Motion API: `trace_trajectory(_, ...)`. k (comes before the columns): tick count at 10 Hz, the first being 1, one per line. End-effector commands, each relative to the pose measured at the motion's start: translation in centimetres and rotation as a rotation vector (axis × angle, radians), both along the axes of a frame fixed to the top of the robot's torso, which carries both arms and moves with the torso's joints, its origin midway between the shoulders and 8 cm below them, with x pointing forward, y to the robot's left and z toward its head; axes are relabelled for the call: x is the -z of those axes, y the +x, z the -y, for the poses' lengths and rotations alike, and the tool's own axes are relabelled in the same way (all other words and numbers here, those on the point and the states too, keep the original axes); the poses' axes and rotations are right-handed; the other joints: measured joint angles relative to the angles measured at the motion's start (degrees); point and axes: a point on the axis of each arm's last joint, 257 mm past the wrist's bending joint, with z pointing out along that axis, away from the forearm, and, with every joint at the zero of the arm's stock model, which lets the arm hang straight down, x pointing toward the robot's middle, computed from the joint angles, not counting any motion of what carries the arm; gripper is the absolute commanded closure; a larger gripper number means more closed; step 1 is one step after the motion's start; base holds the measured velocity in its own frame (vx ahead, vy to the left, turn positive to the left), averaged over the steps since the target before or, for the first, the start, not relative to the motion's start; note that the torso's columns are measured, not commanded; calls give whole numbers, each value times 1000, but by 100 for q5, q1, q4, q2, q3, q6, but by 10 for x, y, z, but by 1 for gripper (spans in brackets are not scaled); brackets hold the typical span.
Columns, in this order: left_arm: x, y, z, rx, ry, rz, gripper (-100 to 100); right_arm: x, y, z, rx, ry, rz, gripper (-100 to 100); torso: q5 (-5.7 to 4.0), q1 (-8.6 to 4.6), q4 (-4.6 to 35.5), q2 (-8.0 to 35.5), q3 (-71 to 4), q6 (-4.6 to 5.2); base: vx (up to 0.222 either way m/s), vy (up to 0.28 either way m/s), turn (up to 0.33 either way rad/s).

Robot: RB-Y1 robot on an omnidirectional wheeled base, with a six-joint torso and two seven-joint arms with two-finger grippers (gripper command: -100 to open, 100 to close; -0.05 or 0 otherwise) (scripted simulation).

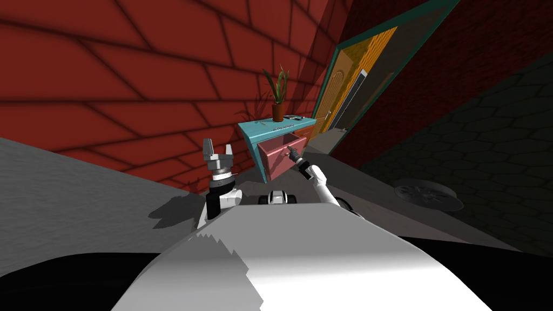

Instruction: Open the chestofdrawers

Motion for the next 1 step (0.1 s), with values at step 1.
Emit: trace_trajectory(1,0,0,0,0,0,0,0,0,0,0,0,0,-1,0,-1,-1,-2,-1,-1,0,0,0,0)
